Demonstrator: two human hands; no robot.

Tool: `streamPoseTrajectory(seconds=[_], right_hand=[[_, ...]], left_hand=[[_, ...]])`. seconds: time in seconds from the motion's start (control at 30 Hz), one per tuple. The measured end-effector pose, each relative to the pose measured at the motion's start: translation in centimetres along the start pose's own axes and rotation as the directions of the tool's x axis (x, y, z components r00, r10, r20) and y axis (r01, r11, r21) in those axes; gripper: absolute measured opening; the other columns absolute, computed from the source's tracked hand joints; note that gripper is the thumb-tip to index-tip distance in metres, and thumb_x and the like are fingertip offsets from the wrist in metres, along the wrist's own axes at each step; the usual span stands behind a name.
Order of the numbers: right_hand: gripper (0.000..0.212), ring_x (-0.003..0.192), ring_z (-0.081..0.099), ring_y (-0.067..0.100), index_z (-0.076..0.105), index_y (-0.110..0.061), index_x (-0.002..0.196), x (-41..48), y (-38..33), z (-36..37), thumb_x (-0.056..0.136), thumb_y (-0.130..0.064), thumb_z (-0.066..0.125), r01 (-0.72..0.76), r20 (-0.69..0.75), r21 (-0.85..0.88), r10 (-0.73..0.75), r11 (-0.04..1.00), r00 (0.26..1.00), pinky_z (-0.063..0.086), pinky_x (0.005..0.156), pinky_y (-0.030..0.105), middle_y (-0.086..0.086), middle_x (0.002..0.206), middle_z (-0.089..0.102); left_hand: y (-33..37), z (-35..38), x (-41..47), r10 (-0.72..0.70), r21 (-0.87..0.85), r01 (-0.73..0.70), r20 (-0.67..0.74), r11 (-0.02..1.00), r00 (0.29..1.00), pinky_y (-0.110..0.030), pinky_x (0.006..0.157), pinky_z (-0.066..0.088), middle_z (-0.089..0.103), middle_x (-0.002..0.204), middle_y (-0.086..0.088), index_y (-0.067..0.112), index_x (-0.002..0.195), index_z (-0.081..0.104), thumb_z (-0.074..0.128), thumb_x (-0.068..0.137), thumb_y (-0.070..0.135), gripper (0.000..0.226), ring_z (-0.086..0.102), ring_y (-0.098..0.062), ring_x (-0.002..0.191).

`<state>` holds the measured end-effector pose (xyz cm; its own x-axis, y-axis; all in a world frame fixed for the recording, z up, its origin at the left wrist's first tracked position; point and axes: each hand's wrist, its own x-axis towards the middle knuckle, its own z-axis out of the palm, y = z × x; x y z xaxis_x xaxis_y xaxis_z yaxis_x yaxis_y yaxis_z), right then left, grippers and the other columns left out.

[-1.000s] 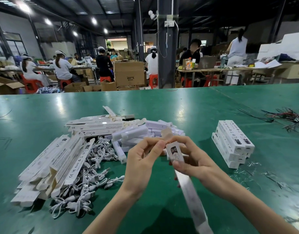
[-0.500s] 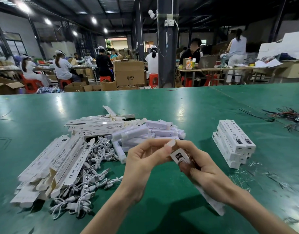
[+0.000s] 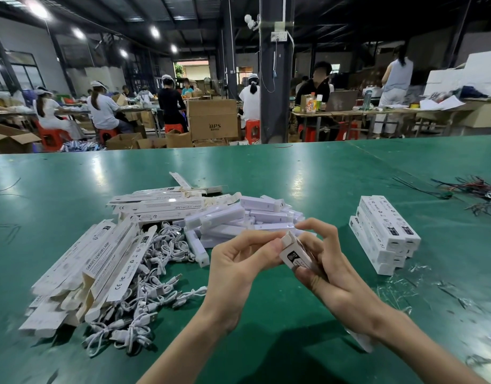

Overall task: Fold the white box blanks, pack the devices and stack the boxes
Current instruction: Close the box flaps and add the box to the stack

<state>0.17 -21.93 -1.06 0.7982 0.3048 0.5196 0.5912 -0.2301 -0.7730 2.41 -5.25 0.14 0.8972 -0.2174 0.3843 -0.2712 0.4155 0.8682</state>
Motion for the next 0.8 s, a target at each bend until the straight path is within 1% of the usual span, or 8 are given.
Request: streamPoseTrajectory(seconds=[0.17, 0.27, 0.37, 0.43, 0.53, 0.63, 0.73, 0.8], right_hand=[[0.053, 0.083, 0.049, 0.034, 0.030, -0.043, 0.125, -0.09, -0.12, -0.04, 0.092, -0.006, 0.047, -0.006, -0.001, -0.016, 0.006, 1.000, 1.000, 0.046, 0.070, 0.043, 0.000, 0.097, 0.055], [0.052, 0.083, 0.050, 0.033, 0.030, -0.043, 0.125, -0.11, -0.15, -0.02, 0.093, -0.007, 0.048, -0.012, -0.004, -0.032, 0.012, 0.999, 1.000, 0.046, 0.069, 0.042, 0.000, 0.098, 0.055], [0.052, 0.086, 0.052, 0.031, 0.030, -0.042, 0.126, -0.10, -0.15, 0.00, 0.092, -0.006, 0.048, -0.018, -0.006, -0.038, 0.018, 0.999, 1.000, 0.047, 0.073, 0.041, 0.000, 0.100, 0.057], [0.052, 0.087, 0.053, 0.032, 0.030, -0.041, 0.126, -0.10, -0.11, -0.02, 0.092, -0.006, 0.048, -0.023, -0.006, -0.047, 0.022, 0.999, 1.000, 0.048, 0.074, 0.043, 0.001, 0.102, 0.058], [0.051, 0.084, 0.052, 0.032, 0.030, -0.040, 0.128, -0.09, -0.09, -0.11, 0.092, -0.007, 0.048, -0.038, -0.001, -0.061, 0.038, 0.997, 0.999, 0.047, 0.072, 0.042, 0.002, 0.101, 0.059], [0.050, 0.076, 0.049, 0.022, 0.031, -0.037, 0.129, -0.15, -0.06, -0.22, 0.092, -0.007, 0.048, -0.053, 0.001, -0.070, 0.053, 0.996, 0.999, 0.044, 0.068, 0.026, 0.004, 0.097, 0.058], [0.050, 0.067, 0.039, 0.019, 0.031, -0.039, 0.127, -0.22, 0.02, -0.23, 0.091, -0.008, 0.048, -0.054, 0.015, -0.127, 0.056, 0.990, 0.998, 0.040, 0.062, 0.025, 0.008, 0.089, 0.052], [0.050, 0.067, 0.037, 0.025, 0.032, -0.040, 0.126, -0.25, 0.06, -0.17, 0.091, -0.008, 0.047, -0.055, 0.031, -0.136, 0.060, 0.989, 0.998, 0.041, 0.062, 0.027, 0.010, 0.089, 0.051]], left_hand=[[0.00, 0.24, -0.12, 0.049, 0.053, -0.047, -0.037, 0.997, 0.998, -0.029, 0.075, 0.056, 0.073, 0.094, -0.017, 0.010, 0.084, 0.079, 0.075, 0.069, 0.018, 0.018, 0.070, -0.024, 0.090], [-0.07, 0.21, -0.14, 0.057, 0.059, -0.055, -0.030, 0.997, 0.998, -0.029, 0.075, 0.057, 0.074, 0.091, -0.015, 0.009, 0.085, 0.078, 0.074, 0.073, 0.014, 0.013, 0.070, -0.024, 0.088], [-0.36, -0.02, -0.06, 0.098, 0.146, -0.092, -0.035, 0.985, 0.995, -0.042, 0.082, 0.057, 0.071, 0.094, -0.018, 0.012, 0.085, 0.078, 0.079, 0.075, 0.010, 0.010, 0.067, -0.034, 0.093], [-0.49, -0.09, -0.07, 0.127, 0.195, -0.118, -0.036, 0.974, 0.991, -0.048, 0.086, 0.055, 0.070, 0.094, -0.016, 0.013, 0.084, 0.078, 0.073, 0.076, 0.011, 0.010, 0.067, -0.031, 0.092], [-0.52, -0.15, -0.15, 0.164, 0.243, -0.156, -0.013, 0.957, 0.986, -0.037, 0.079, 0.057, 0.069, 0.092, -0.010, 0.013, 0.082, 0.077, 0.072, 0.077, 0.009, 0.009, 0.068, -0.020, 0.089], [-0.52, -0.26, -0.18, 0.203, 0.278, -0.201, 0.021, 0.939, 0.979, -0.020, 0.073, 0.054, 0.068, 0.089, -0.007, 0.013, 0.079, 0.077, 0.072, 0.080, -0.002, 0.015, 0.067, -0.013, 0.085], [-0.43, -0.41, 0.02, 0.196, 0.281, -0.187, -0.002, 0.941, 0.981, -0.016, 0.070, 0.051, 0.068, 0.084, -0.006, 0.012, 0.072, 0.075, 0.074, 0.078, -0.001, 0.015, 0.067, -0.011, 0.080], [-0.35, -0.51, 0.23, 0.176, 0.285, -0.165, -0.013, 0.944, 0.984, -0.016, 0.067, 0.050, 0.069, 0.081, -0.007, 0.012, 0.067, 0.074, 0.075, 0.076, -0.001, 0.015, 0.066, -0.010, 0.076]])
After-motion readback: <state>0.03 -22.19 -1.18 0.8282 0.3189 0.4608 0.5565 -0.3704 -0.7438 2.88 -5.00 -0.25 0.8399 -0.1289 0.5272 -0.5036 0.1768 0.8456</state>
